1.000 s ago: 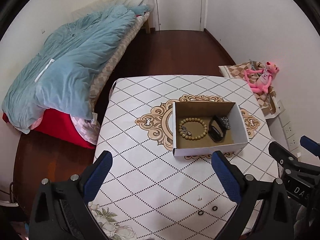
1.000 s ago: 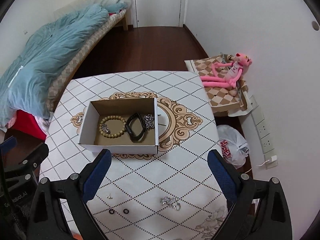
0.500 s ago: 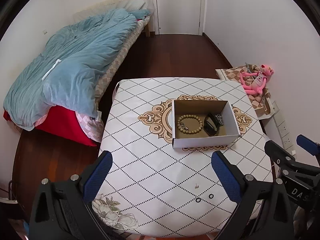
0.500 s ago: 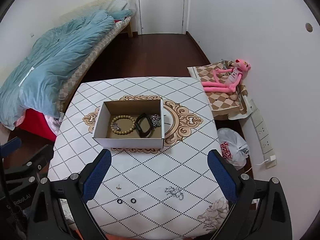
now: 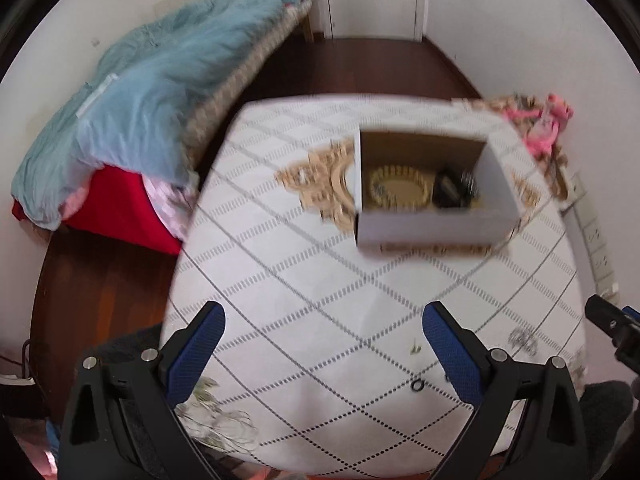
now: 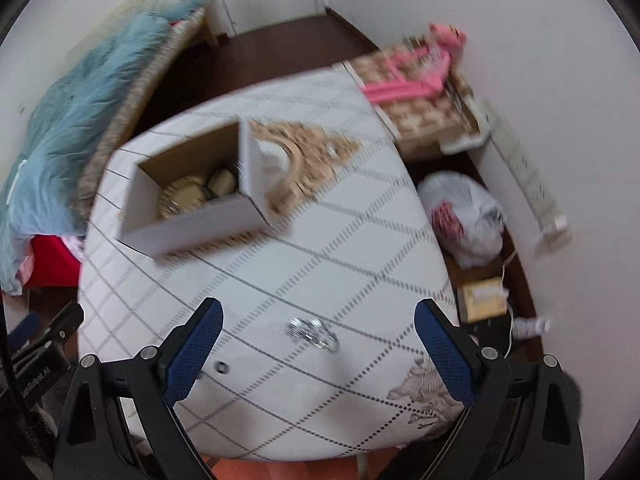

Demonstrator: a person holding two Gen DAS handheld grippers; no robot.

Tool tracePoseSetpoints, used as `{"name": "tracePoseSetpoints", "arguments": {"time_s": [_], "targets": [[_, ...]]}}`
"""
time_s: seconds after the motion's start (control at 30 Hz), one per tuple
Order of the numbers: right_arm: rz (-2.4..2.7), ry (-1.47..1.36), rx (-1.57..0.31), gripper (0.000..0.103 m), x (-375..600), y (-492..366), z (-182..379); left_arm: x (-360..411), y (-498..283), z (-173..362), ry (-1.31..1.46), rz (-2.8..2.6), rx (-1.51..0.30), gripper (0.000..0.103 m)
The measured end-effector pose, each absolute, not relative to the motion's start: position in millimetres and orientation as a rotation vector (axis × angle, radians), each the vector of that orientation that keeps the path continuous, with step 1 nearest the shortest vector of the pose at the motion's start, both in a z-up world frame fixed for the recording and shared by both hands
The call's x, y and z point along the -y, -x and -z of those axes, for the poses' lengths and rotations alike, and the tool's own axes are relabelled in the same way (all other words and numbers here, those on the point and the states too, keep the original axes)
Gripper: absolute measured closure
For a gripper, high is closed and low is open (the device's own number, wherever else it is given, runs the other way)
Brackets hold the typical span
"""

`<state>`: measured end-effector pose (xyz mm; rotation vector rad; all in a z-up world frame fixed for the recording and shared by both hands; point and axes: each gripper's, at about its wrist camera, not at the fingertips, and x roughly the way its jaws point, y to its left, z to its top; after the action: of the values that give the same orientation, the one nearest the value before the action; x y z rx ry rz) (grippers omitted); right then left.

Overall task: Organize jewelry
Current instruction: 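Grasp the thin silver chain pendant with the right tool while the left tool grasps a black ring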

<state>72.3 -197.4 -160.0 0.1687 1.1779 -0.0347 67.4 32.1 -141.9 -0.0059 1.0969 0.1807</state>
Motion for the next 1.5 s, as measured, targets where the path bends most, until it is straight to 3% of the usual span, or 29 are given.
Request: {"name": "tracePoseSetpoints", "arguments": {"time_s": [0.17,0.27,0.6,0.63,0.67,0.73,1.3,1.4,1.47,1.5], "targets": [[0.049,-0.177,-1.255,0.026,208.1,-68.8,212.4,-29.1,-64.4,178.9,0.006,-0.184,-1.173,0.002],[0.042,-0.183,-1.277,0.034,205.3,-67.7,237.3,-28.7,-63.0,189.0,-0.005,-0.186,-1.192,0.002],[0.009,0.014,-1.226,0.042,165.6,-69.1,262.4,-40.1,-59.3,206.0,-0.043,-0.207,-1.222,0.002],[-0.005,0.021,-1.198,0.055,162.3,-66.4,261.2,-39.9,-58.1,207.6,-0.047,-0.206,-1.225,0.002],[-0.007,0.028,-1.191,0.076,160.8,-65.9,260.3,-40.0,-57.8,208.8,-0.048,-0.203,-1.229,0.002],[-0.016,0.033,-1.186,0.096,157.8,-64.6,258.7,-38.4,-55.1,212.9,-0.052,-0.191,-1.240,0.002],[-0.041,-0.183,-1.182,0.097,194.6,-49.1,238.0,19.1,-42.0,234.3,-0.068,0.066,-1.252,0.004],[-0.034,-0.191,-1.185,0.097,197.8,-50.7,239.9,32.8,-38.6,237.3,-0.103,0.102,-1.240,0.020],[-0.033,-0.187,-1.185,0.097,198.0,-50.9,240.2,35.1,-38.3,241.1,-0.105,0.112,-1.250,0.047],[-0.032,-0.188,-1.185,0.097,198.1,-50.7,240.0,35.4,-37.6,240.8,-0.086,0.125,-1.242,0.051]]}}
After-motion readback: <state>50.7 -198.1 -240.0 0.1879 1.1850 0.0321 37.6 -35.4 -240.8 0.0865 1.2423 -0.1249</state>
